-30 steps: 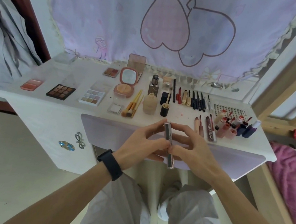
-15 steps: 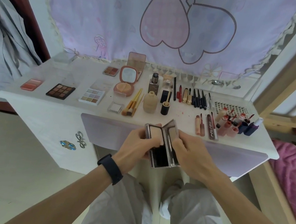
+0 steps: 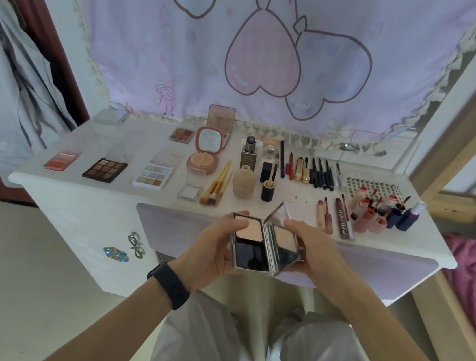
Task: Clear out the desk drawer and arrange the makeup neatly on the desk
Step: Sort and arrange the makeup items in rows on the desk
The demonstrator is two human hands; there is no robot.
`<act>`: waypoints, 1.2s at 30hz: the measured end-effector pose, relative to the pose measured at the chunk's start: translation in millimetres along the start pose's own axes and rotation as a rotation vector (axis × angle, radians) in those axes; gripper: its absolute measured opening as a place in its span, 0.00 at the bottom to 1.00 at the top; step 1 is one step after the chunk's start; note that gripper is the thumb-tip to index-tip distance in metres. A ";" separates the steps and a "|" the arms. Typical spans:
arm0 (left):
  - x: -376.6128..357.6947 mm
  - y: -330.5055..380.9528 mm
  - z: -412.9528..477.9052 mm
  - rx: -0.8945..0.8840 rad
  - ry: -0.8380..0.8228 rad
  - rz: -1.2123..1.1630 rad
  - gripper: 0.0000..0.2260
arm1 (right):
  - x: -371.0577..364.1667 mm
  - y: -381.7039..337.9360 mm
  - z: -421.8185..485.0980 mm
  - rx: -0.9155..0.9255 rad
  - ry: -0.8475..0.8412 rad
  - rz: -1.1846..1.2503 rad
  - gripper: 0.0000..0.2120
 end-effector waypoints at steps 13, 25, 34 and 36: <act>15.7 20.4 1.1 -0.109 -0.004 1.053 0.59 | -21.5 13.2 3.7 0.064 -0.045 0.114 0.14; 25.3 31.4 -2.5 -0.238 0.072 1.615 0.47 | -49.9 26.5 7.5 0.046 -0.120 0.105 0.19; 69.4 41.9 -30.8 -0.286 0.237 1.460 0.47 | -103.7 22.5 16.9 0.004 -0.270 0.062 0.20; 86.6 51.7 -39.4 -0.275 0.294 1.407 0.46 | -117.9 19.8 21.6 0.014 -0.300 0.058 0.21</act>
Point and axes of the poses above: each hand's wrist, its own z-axis towards the middle knuckle, its own x-axis out of the back of the hand, y = z × x, the point moved 5 cm from there along z, towards the middle knuckle, and after that the axes turned 12 degrees about z, right-handed, at the moved point
